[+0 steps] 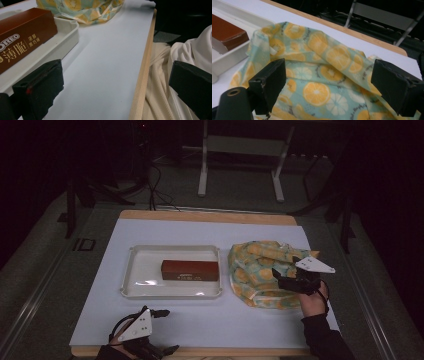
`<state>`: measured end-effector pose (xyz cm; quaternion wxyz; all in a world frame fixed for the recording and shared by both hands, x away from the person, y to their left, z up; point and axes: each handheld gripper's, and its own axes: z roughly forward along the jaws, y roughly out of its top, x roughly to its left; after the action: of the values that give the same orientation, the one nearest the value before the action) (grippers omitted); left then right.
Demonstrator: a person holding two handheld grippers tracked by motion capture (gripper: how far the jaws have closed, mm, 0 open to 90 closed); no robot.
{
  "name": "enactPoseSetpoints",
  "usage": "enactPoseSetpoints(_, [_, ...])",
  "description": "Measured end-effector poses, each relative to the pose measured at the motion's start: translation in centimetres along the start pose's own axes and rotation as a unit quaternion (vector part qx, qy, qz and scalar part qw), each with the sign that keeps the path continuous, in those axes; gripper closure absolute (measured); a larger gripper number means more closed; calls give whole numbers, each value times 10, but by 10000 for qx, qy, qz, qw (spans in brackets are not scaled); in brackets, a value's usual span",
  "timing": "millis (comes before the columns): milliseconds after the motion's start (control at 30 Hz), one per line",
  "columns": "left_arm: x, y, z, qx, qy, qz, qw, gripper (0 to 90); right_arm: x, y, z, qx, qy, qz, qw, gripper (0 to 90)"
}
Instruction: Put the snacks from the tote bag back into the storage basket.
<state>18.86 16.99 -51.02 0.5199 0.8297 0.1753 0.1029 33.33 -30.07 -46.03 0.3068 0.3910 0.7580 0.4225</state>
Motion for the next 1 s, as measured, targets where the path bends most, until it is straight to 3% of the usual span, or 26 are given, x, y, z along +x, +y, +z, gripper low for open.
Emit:
enactPoseSetpoints(467, [-1, 0, 0, -3, 9, 13, 10000, 0, -5, -31, -15, -139, -245, 186, 9994, 126])
enactPoseSetpoints(767, [-1, 0, -1, 1, -7, 34, 10000, 0, -5, -54, -21, -40, -298, 297, 9991, 119])
enactPoseSetpoints(1000, [-1, 0, -1, -4, -12, 36, 10000, 0, -7, -62, -30, -238, -298, 266, 9989, 119])
